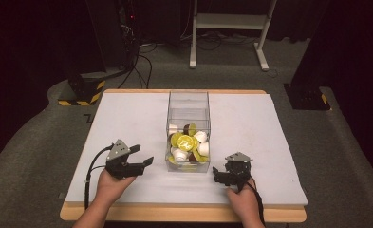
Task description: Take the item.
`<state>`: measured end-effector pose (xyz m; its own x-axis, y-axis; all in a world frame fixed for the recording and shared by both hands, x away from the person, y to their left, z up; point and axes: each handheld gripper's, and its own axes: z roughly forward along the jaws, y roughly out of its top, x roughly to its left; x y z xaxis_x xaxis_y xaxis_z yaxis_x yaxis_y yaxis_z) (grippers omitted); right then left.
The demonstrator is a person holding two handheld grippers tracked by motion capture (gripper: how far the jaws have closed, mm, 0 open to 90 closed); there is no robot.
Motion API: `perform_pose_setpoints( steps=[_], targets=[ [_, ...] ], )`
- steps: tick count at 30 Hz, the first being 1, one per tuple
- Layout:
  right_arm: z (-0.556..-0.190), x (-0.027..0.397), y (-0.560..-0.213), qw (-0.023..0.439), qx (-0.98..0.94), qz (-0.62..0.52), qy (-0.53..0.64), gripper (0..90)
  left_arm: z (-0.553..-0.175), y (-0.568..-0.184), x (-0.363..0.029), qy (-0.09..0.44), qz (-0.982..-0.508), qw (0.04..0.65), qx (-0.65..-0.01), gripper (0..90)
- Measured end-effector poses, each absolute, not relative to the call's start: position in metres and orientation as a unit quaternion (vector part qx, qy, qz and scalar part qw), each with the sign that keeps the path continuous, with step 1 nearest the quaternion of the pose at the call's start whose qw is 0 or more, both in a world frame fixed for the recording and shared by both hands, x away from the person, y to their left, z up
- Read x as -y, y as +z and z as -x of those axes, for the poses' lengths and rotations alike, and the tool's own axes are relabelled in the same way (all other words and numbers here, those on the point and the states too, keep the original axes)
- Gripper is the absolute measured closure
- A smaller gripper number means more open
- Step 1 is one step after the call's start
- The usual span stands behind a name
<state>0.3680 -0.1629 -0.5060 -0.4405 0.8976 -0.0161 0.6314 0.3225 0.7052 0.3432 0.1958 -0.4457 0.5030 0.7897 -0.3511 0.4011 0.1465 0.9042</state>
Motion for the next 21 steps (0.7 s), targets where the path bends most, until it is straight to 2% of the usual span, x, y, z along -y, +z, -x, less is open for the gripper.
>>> perform_pose_setpoints(
  steps=[21],
  targets=[
    [-0.368,0.163,-0.506,0.209,-0.786,-0.486,0.320,11.1,-0.350,-0.437,-0.178,0.153,-0.630,0.606,-0.461,28.0]
  ],
)
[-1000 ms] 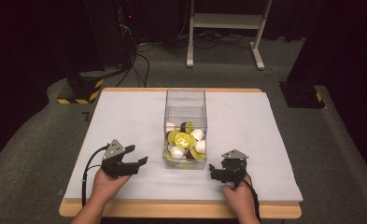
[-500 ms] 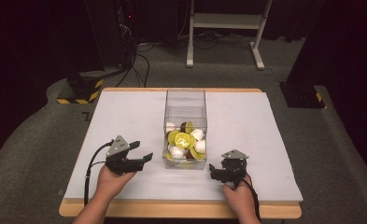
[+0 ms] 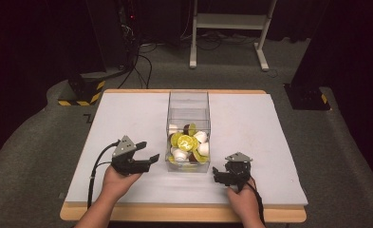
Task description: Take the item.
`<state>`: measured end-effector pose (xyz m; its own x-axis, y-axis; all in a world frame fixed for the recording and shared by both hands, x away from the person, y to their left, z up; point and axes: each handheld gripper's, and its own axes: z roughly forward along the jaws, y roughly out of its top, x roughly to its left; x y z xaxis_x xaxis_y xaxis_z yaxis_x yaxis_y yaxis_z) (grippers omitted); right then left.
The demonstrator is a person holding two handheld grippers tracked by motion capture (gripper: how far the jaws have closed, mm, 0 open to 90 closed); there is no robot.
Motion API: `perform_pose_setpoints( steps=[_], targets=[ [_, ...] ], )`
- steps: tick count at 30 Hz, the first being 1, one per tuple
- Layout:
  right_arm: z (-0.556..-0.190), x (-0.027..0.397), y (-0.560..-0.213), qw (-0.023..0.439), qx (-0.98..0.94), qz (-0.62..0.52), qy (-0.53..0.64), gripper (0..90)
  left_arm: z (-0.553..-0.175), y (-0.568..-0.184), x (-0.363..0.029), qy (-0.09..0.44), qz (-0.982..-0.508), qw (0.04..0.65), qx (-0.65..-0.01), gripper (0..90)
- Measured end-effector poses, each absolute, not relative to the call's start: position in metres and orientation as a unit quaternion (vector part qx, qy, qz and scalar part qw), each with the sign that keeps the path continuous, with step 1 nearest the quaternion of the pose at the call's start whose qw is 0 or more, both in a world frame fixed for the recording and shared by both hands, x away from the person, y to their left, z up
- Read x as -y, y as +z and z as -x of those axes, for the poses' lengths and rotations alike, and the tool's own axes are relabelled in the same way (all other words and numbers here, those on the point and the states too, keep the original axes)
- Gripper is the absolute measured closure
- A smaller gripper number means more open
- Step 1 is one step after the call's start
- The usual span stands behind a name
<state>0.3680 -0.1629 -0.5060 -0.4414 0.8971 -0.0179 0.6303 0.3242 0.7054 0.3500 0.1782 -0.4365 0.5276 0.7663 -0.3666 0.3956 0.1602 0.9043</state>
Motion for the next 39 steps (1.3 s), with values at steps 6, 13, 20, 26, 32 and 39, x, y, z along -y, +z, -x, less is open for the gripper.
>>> perform_pose_setpoints(
  steps=[6,13,20,26,32,39],
  targets=[
    [-0.368,0.163,-0.506,0.209,-0.786,-0.485,0.320,11.2,-0.352,-0.434,-0.174,0.152,-0.632,0.608,-0.455,28.0],
    [-0.368,0.163,-0.506,0.209,-0.787,-0.485,0.319,11.2,-0.353,-0.430,-0.169,0.150,-0.633,0.611,-0.452,28.1],
    [-0.368,0.163,-0.506,0.209,-0.787,-0.485,0.319,11.2,-0.355,-0.426,-0.163,0.149,-0.638,0.612,-0.443,28.1],
    [-0.368,0.163,-0.506,0.209,-0.787,-0.485,0.319,11.2,-0.357,-0.424,-0.158,0.144,-0.637,0.614,-0.444,28.1],
    [-0.368,0.163,-0.506,0.209,-0.786,-0.486,0.320,11.2,-0.359,-0.422,-0.154,0.144,-0.644,0.610,-0.438,28.1],
    [-0.368,0.163,-0.506,0.209,-0.786,-0.486,0.320,11.2,-0.360,-0.420,-0.148,0.141,-0.647,0.611,-0.433,28.1]
  ],
)
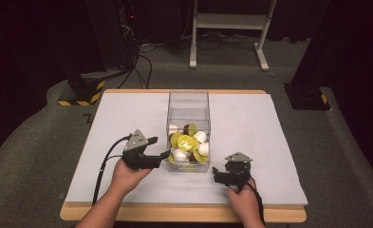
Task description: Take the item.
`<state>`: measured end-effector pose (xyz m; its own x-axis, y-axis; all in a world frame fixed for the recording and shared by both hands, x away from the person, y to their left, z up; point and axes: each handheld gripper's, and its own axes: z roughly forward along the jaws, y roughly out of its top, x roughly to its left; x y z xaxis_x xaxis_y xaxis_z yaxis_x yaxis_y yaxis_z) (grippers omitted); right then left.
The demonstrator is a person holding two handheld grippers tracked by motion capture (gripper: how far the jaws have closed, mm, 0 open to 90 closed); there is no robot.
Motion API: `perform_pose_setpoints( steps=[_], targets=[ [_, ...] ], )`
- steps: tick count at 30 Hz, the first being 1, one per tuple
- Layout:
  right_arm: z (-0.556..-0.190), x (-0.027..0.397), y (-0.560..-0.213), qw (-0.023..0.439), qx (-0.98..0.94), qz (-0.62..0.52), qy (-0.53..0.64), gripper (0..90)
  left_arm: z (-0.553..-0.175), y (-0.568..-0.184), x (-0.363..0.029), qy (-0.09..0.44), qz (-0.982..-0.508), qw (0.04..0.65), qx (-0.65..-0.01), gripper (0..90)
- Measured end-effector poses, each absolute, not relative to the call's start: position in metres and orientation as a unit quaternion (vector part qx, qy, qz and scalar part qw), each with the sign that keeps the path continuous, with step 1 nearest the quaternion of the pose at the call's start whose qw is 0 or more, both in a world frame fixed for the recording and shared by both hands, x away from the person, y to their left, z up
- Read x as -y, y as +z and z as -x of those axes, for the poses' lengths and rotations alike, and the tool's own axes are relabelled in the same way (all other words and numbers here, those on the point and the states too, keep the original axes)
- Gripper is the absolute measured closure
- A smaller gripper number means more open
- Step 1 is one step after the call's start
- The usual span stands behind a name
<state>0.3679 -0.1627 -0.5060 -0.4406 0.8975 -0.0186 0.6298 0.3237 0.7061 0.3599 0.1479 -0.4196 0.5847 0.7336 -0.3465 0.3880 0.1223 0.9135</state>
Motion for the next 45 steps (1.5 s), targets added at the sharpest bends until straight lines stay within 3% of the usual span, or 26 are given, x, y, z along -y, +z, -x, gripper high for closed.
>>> perform_pose_setpoints(
  steps=[45],
  targets=[
    [-0.368,0.163,-0.506,0.209,-0.787,-0.485,0.319,11.2,-0.379,-0.421,-0.109,0.131,-0.674,0.594,-0.419,28.4]
  ],
)
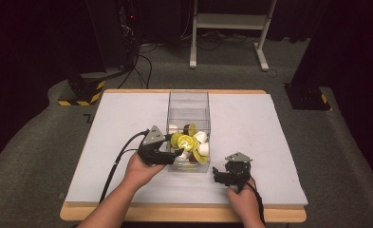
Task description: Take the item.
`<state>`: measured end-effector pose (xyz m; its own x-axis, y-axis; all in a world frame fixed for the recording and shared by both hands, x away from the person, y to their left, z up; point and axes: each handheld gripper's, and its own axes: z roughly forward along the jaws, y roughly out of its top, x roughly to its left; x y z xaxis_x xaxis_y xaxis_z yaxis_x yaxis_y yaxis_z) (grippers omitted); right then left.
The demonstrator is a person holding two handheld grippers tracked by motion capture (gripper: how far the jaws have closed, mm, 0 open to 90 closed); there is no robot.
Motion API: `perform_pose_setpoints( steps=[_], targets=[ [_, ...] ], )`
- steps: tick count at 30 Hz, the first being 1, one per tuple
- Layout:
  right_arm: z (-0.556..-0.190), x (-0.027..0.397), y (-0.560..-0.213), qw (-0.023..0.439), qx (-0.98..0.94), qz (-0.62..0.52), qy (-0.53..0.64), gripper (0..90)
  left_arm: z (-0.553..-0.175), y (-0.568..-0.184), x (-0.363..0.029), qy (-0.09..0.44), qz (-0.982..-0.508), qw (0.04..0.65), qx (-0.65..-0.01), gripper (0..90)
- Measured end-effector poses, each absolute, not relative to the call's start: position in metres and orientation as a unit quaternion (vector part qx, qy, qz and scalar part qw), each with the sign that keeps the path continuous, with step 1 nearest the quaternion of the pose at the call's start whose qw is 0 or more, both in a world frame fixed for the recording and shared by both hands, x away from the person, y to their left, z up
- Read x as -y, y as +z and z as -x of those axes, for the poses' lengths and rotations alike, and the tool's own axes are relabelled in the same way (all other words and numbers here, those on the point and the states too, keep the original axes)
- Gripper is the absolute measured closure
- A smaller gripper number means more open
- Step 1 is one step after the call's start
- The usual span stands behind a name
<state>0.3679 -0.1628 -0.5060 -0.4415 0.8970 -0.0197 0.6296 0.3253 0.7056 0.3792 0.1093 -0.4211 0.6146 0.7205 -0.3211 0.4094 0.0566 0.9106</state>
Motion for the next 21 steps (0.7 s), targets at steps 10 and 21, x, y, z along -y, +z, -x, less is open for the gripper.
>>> perform_pose_setpoints(
  steps=[10,21],
  targets=[
    [-0.368,0.163,-0.506,0.209,-0.787,-0.485,0.320,11.2,-0.387,-0.428,-0.099,0.128,-0.679,0.584,-0.426,28.4],
    [-0.368,0.163,-0.506,0.209,-0.787,-0.485,0.319,11.2,-0.391,-0.430,-0.088,0.135,-0.697,0.566,-0.419,27.4]
  ],
)
